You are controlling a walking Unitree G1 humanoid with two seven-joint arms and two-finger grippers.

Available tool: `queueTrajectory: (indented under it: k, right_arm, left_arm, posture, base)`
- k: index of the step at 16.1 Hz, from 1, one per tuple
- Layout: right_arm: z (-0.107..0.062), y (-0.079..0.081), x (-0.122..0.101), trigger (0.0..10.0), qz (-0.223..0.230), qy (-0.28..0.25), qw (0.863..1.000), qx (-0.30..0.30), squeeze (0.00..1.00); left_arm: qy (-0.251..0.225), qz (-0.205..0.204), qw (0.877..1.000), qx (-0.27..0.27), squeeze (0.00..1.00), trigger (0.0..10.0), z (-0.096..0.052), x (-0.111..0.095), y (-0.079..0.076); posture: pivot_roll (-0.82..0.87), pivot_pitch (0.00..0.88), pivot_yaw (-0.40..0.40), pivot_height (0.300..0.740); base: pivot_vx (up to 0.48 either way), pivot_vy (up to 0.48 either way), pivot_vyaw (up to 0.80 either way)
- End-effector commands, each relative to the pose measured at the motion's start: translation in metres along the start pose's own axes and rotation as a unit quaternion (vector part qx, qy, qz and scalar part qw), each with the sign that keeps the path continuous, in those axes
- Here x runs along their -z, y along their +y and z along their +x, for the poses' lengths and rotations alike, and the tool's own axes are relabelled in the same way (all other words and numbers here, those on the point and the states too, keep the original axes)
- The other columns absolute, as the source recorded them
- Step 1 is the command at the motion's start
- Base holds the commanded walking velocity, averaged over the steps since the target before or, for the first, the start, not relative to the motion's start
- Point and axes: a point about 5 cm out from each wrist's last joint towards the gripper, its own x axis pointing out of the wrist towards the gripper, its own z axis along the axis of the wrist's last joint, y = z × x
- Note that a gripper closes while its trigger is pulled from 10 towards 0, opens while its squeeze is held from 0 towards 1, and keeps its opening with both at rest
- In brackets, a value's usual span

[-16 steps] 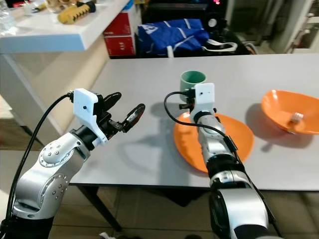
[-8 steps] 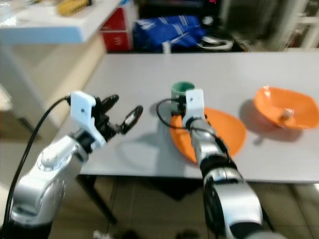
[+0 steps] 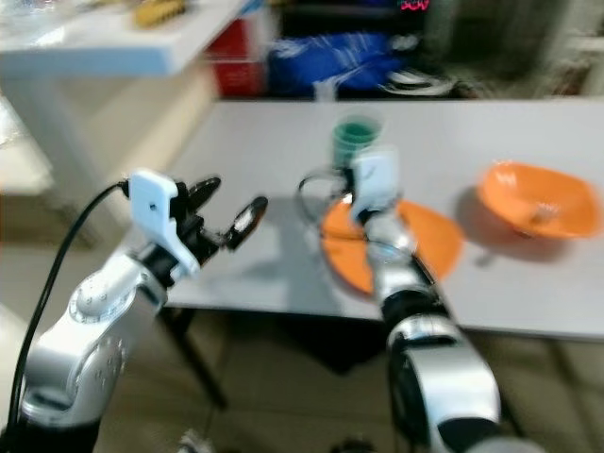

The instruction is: Setting the table

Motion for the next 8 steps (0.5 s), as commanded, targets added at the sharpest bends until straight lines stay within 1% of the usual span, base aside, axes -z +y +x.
queueTrajectory:
  k: [1,2,3,4,5,6,8]
  right_arm:
    - [0.003,0.000,-0.013,10.0,0.023,-0.036,0.999,0.011,0.00]
    - [0.002,-0.003,-0.014,10.0,0.031,-0.040,0.999,0.019,0.00]
    - [-0.002,-0.010,-0.014,10.0,0.040,-0.048,0.998,0.029,0.00]
    - [-0.007,-0.015,-0.015,10.0,0.036,-0.059,0.997,0.034,0.00]
    - [-0.008,-0.018,-0.015,10.0,0.034,-0.062,0.997,0.037,0.00]
    - [-0.010,-0.022,-0.015,10.0,0.030,-0.064,0.997,0.042,0.00]
    - [-0.010,-0.027,-0.015,10.0,0.026,-0.066,0.996,0.053,0.00]
  left_arm:
    - [0.005,-0.005,1.000,-0.015,0.00,10.0,0.001,0.002,0.004]
    - [0.009,-0.011,1.000,-0.022,0.00,10.0,0.001,0.005,0.005]
    - [0.024,-0.031,0.999,-0.027,0.00,10.0,-0.004,0.014,0.007]
    - [0.042,-0.048,0.998,-0.019,0.00,10.0,-0.009,0.021,0.006]
    - [0.046,-0.055,0.997,-0.014,0.00,10.0,-0.011,0.023,0.004]
    - [0.050,-0.063,0.997,0.001,0.00,10.0,-0.011,0.024,-0.001]
    - [0.048,-0.061,0.997,0.011,0.00,10.0,-0.008,0.022,-0.006]
  posture:
    - [-0.19,0.009,0.091,0.740]
    - [-0.19,0.009,0.093,0.740]
    - [-0.20,0.011,0.095,0.740]
    - [-0.21,0.014,0.103,0.740]
    - [-0.21,0.014,0.103,0.740]
    - [-0.22,0.012,0.108,0.740]
    - [-0.22,0.012,0.108,0.740]
  base:
    - [0.000,0.000,0.00]
    - [0.000,0.000,0.00]
    - [0.000,0.000,0.00]
    - [0.000,0.000,0.00]
    - [0.000,0.000,0.00]
    - [0.000,0.000,0.00]
    - [0.000,0.000,0.00]
